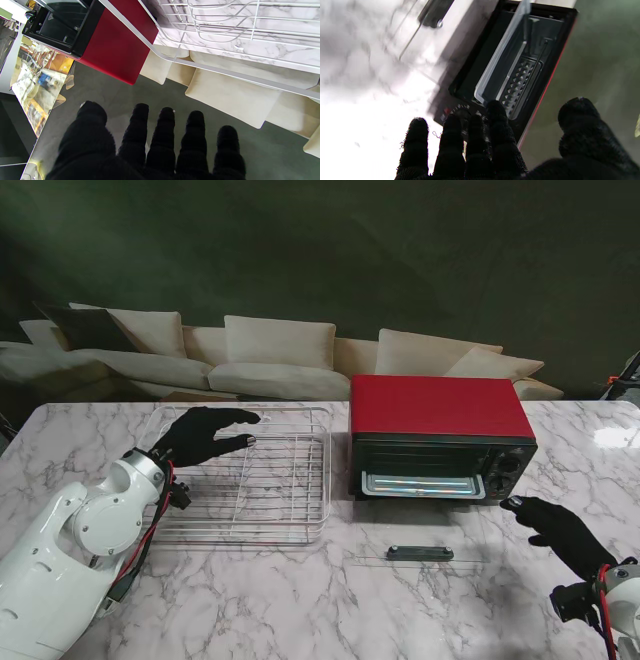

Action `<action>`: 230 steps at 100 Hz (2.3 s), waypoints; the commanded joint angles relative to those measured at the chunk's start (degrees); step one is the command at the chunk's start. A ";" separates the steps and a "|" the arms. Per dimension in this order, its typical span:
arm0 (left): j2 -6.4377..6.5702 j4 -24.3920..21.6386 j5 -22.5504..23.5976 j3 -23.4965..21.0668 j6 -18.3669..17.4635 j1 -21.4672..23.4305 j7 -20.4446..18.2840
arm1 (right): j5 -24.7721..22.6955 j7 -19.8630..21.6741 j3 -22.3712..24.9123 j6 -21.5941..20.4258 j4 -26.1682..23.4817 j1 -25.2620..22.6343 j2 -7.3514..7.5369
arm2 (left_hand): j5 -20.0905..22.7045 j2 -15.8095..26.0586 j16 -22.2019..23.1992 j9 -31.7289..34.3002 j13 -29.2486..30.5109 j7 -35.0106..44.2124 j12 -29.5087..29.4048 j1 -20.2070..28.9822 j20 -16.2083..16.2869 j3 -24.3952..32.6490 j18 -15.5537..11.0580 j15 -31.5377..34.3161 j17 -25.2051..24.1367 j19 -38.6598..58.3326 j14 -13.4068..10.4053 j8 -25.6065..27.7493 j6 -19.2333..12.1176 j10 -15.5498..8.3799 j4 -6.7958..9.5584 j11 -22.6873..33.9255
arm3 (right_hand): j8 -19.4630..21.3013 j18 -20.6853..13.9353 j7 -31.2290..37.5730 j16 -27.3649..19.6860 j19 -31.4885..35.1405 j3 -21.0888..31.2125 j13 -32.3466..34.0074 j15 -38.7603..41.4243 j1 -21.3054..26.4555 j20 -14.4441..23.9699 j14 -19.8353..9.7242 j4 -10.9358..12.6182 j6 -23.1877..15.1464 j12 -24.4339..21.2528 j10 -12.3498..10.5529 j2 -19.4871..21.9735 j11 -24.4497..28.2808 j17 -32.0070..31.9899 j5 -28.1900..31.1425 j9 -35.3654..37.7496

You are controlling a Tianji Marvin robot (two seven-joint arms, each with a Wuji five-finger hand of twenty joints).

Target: Slide the trays into the oven

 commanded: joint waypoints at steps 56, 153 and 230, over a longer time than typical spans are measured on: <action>-0.69 -0.10 1.50 0.21 -0.68 1.79 2.95 | -38.43 0.99 -17.43 -4.32 -8.38 4.96 3.28 | 1.54 2.74 0.58 1.60 1.35 0.35 0.55 1.29 0.84 -1.67 1.11 0.55 -0.69 -1.58 0.10 0.49 0.86 0.12 -0.99 0.54 | -0.69 -2.00 -0.63 0.66 12.15 -0.78 5.76 3.87 -2.34 -1.84 0.84 1.60 1.18 0.05 0.36 0.85 2.52 5.25 6.57 6.85; -0.67 -0.14 1.13 0.70 -0.10 2.04 2.61 | -44.87 7.47 -31.95 0.25 5.24 20.61 5.28 | 1.50 2.86 0.60 1.70 1.33 0.32 0.58 1.38 0.79 -1.63 1.11 0.53 -0.73 -1.67 0.10 0.48 0.79 0.08 -0.97 0.56 | -2.39 -4.75 -3.26 -1.88 8.20 -0.72 2.58 1.23 -4.43 -10.17 -0.97 1.44 -1.19 -1.39 -0.55 3.52 0.54 0.33 -0.81 3.48; -0.64 0.01 1.05 0.67 0.00 2.14 2.41 | -43.28 6.73 -37.09 2.12 13.81 31.73 5.18 | 1.47 2.82 0.66 1.70 1.53 0.33 0.59 1.44 0.85 -1.65 1.17 0.63 -0.62 -1.59 0.14 0.47 0.82 0.03 -0.95 0.58 | -0.74 -1.42 6.73 3.88 16.48 1.45 3.88 10.07 -5.25 -5.76 1.92 1.65 -2.87 4.19 0.64 2.12 8.49 4.02 -3.17 3.41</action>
